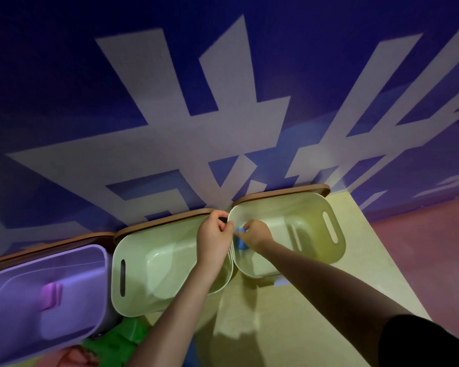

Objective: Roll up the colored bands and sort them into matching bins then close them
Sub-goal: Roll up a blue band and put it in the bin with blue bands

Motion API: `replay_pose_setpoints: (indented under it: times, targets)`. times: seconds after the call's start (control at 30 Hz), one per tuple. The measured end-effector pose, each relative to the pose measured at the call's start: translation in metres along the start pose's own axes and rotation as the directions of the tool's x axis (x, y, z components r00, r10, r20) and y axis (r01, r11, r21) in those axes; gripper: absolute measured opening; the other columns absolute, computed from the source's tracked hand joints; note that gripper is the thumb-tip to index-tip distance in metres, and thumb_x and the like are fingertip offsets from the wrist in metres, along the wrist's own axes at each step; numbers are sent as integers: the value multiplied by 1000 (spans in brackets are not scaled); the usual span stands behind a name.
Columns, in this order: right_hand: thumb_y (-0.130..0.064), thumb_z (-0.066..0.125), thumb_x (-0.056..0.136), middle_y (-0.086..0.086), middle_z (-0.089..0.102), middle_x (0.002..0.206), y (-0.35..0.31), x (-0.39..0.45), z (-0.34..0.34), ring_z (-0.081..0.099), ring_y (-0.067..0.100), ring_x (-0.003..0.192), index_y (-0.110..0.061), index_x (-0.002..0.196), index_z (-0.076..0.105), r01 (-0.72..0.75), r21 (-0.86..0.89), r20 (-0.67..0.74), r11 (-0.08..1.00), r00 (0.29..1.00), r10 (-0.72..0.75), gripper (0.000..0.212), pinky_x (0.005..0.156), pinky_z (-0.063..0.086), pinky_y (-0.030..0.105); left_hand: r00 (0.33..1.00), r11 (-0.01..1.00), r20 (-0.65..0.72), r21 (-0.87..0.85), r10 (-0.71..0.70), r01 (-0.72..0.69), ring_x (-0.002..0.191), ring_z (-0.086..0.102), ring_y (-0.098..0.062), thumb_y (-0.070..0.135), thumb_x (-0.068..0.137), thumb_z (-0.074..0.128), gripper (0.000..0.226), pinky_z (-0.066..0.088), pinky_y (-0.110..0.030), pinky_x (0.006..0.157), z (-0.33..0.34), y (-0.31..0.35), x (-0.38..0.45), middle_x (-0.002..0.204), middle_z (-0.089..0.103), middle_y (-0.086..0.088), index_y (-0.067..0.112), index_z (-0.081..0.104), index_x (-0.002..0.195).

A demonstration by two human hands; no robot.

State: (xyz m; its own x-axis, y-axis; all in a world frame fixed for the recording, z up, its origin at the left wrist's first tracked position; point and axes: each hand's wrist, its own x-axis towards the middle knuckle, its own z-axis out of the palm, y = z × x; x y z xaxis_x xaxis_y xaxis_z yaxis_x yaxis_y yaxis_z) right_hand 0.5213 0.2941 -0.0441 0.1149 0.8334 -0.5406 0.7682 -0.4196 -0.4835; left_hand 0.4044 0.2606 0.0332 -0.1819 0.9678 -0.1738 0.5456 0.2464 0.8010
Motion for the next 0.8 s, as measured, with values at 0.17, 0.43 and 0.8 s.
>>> replay_pose_setpoints:
  times: [0.17, 0.43, 0.8]
  targets:
    - [-13, 60, 89, 11, 59, 126, 5, 0, -1, 55, 25, 117, -7, 127, 54, 18, -4, -4, 1000, 1000, -18, 39, 96, 42, 27, 1000, 1000, 9, 4, -1, 1, 58, 51, -13, 13, 88, 62, 7, 38, -16, 51, -1, 0, 1, 65, 55, -2, 17, 60, 93]
    - [-18, 66, 85, 7, 65, 113, 6, -4, -6, 59, 23, 105, -12, 111, 64, 49, 12, 29, 999, 998, -49, 26, 81, 42, 23, 1000, 999, 16, 33, 6, -7, 60, 51, -16, 11, 89, 59, 8, 41, -22, 54, 0, 1, 0, 67, 54, -5, 18, 57, 88]
    - [-22, 67, 83, 9, 60, 119, 4, -7, -12, 57, 24, 107, -13, 123, 55, 49, -8, 101, 999, 994, -48, 43, 83, 44, 26, 999, 993, 37, 113, 29, -33, 59, 50, -10, 18, 90, 61, 7, 36, -16, 51, -6, -1, 2, 66, 53, 1, 18, 58, 96]
